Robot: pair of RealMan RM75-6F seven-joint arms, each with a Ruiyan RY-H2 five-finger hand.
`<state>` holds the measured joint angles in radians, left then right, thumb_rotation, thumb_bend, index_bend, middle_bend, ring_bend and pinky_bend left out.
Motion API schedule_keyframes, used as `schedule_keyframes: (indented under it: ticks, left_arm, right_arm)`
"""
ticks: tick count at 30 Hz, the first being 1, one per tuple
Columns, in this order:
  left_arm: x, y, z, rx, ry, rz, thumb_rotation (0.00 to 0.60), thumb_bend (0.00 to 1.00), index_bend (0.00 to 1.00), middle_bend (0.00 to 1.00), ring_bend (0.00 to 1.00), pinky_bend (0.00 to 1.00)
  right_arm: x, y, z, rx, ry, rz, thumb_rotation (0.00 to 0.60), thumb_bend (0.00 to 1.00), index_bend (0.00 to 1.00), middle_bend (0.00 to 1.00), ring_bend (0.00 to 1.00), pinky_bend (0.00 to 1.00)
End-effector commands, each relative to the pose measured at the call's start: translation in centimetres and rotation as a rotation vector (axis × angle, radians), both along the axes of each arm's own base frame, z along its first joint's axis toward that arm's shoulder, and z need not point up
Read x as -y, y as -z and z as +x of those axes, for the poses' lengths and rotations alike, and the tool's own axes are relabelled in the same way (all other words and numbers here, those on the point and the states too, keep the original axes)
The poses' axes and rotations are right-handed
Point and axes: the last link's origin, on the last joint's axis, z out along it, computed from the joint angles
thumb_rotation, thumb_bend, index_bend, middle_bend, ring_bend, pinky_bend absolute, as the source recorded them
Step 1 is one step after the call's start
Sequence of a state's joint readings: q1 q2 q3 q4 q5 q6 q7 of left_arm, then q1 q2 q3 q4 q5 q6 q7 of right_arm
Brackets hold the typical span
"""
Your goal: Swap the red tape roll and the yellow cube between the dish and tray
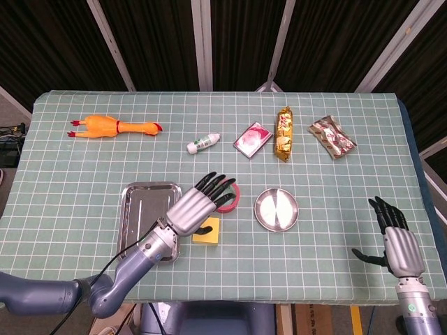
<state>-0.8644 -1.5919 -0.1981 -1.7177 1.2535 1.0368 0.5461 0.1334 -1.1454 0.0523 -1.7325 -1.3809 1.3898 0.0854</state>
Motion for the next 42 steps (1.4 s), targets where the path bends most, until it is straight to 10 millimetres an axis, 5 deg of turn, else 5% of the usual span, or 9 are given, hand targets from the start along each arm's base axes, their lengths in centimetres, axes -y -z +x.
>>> schedule_keyframes:
  ticks: [1,15,22,42]
  left_arm:
    - [-3.0,1.4,0.9,-0.027,-0.047,-0.011,0.600,0.00,0.20,0.02,0.00,0.02]
    - [-5.9,5.4,4.0,-0.074,-0.149,-0.208,0.600,0.00,0.18,0.00,0.00,0.01]
    - [-6.6,6.0,2.6,-0.192,-0.169,-0.153,0.600,0.00,0.18,0.00,0.00,0.01]
    - [-7.7,8.6,0.7,-0.183,-0.209,-0.223,0.600,0.02,0.20,0.03,0.00,0.11]
  right_arm:
    - [0.1,0.1,-0.2,-0.005,0.008,0.003,0.600,0.00,0.01,0.00,0.00,0.00]
    - [0.9,0.2,-1.3,-0.026,0.059,-0.013,0.600,0.00,0.01,0.00,0.00,0.00]
    - [0.8,0.2,-1.2,-0.015,0.054,-0.003,0.600,0.00,0.01,0.00,0.00,0.00]
    - [0.8,0.6,-0.9,0.007,0.055,0.011,0.600,0.00,0.01,0.00,0.00,0.00]
